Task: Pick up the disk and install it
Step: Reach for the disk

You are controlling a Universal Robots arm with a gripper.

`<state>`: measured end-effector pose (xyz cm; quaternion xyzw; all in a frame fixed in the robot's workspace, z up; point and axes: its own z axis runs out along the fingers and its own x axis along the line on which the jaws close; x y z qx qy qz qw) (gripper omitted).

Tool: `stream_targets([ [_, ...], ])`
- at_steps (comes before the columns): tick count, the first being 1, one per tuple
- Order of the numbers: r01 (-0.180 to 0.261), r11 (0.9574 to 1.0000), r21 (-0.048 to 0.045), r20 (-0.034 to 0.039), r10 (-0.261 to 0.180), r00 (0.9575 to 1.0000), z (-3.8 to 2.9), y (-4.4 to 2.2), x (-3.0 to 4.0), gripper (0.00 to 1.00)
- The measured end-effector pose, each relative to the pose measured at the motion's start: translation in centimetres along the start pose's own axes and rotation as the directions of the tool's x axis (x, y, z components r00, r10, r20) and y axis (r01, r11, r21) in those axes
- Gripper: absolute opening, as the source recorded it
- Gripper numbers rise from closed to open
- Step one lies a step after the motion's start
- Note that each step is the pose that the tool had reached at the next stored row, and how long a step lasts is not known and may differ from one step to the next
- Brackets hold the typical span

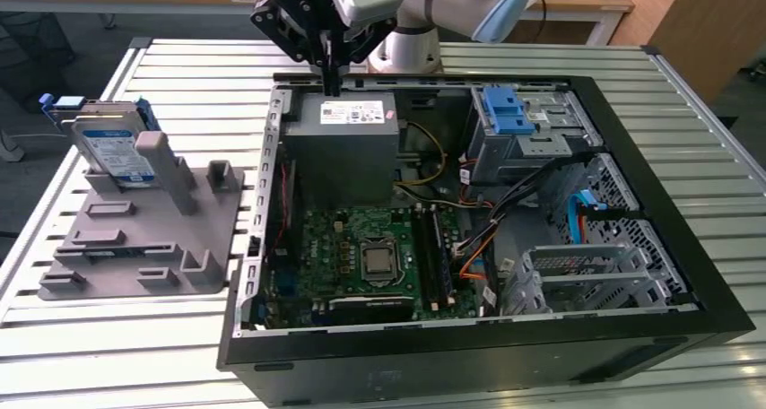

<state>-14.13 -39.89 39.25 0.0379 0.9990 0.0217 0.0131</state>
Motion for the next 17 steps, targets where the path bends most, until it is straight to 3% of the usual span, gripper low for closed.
stream_targets([
  [17,0.0,1.0,0.0001,-0.0001,0.0,1.0,0.0,0.22,0.8,0.15],
])
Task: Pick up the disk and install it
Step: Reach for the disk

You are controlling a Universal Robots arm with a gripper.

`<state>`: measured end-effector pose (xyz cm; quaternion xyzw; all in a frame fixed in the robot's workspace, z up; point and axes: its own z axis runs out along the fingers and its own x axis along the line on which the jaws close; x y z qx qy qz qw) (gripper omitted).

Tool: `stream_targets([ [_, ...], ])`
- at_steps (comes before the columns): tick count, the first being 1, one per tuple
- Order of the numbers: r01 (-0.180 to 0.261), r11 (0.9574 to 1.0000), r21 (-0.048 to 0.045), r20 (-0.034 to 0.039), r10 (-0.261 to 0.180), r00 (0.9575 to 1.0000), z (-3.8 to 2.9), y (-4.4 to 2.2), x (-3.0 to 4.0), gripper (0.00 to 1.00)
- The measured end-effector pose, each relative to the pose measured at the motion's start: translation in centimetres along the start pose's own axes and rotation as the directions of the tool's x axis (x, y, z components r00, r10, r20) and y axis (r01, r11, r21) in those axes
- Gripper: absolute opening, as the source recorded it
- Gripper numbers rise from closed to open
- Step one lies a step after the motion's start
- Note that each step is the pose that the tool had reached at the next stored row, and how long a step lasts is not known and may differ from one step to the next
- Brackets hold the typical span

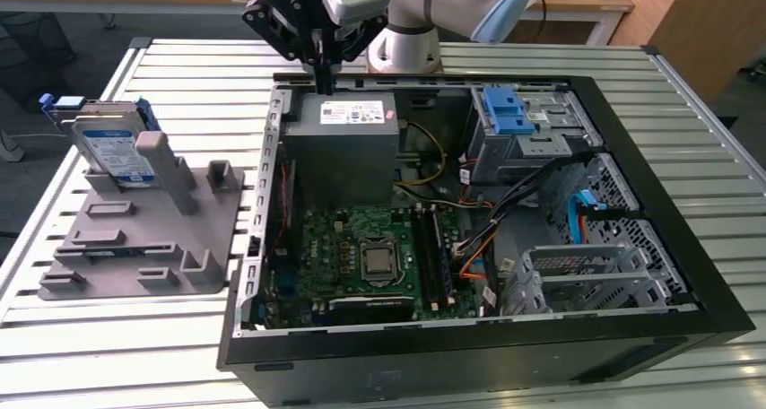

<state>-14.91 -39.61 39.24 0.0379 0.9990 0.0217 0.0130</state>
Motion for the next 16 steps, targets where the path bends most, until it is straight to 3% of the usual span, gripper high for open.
stream_targets([
  [9,0.0,1.0,-0.0001,0.0001,0.0,1.0,0.0,0.0,0.08,0.15],
  [16,0.0,1.0,-0.0001,0.0,0.0,1.0,-0.01,-0.05,0.62,0.15],
])
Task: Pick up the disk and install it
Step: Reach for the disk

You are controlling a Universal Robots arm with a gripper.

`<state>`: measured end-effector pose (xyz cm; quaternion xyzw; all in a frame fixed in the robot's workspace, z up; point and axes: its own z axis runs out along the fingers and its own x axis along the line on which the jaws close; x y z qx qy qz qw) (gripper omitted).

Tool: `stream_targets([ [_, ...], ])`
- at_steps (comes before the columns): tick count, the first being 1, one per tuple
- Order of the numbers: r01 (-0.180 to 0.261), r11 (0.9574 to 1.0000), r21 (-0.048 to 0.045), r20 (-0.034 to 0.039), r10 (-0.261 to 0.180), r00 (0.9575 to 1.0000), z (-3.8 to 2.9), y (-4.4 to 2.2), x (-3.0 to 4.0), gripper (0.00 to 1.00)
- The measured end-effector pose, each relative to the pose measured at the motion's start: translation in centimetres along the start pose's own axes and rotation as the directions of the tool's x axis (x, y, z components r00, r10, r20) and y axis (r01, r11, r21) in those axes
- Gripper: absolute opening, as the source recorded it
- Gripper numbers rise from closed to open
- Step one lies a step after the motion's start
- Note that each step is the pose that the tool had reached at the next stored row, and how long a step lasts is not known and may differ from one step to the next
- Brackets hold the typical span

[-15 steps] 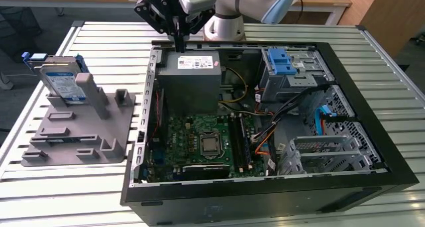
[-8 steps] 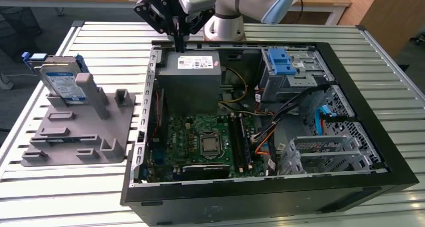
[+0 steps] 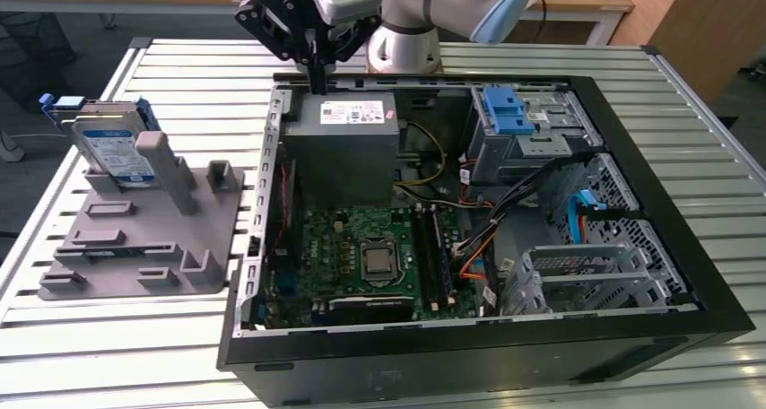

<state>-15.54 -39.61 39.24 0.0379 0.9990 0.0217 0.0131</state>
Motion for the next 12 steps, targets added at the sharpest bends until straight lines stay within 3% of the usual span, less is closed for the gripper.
stream_targets([
  [12,0.0,1.0,-0.0001,0.0001,0.0,1.0,0.0,-0.07,1.03,0.15],
])
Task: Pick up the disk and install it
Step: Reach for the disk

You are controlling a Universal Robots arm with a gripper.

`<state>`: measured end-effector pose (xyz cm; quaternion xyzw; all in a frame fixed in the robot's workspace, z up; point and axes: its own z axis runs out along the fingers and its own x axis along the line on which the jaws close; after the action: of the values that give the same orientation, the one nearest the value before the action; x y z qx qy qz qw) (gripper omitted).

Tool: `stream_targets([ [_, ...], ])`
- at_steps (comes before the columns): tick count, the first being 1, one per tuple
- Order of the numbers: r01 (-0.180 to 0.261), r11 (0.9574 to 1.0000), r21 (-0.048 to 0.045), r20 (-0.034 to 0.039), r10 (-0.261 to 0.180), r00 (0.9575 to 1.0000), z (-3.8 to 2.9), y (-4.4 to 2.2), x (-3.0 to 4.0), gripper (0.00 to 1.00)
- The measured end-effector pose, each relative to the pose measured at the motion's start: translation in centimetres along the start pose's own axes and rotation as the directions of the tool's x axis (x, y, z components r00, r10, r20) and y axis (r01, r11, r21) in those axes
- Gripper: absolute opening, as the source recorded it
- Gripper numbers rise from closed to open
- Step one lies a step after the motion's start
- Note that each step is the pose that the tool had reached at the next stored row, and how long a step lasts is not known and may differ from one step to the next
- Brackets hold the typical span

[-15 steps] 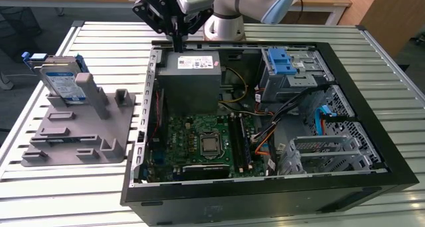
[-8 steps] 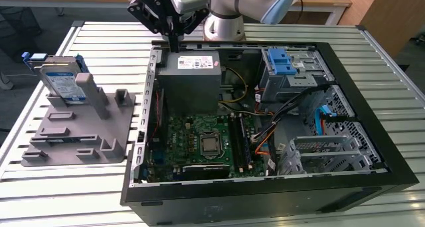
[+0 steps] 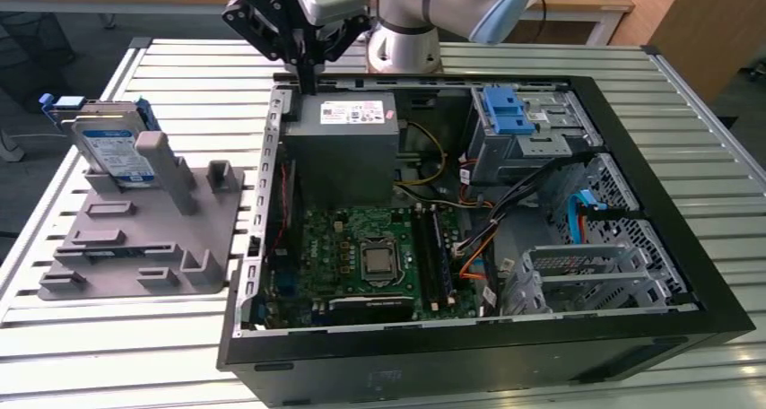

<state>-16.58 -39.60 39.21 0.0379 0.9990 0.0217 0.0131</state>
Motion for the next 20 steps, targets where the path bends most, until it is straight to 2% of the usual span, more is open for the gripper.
stream_targets([
  [8,0.0,1.0,0.0001,-0.0001,0.0,1.0,0.0,0.06,0.58,0.15],
  [20,0.0,1.0,0.0001,0.0,0.0,1.0,0.07,0.85,2.31,0.15],
])
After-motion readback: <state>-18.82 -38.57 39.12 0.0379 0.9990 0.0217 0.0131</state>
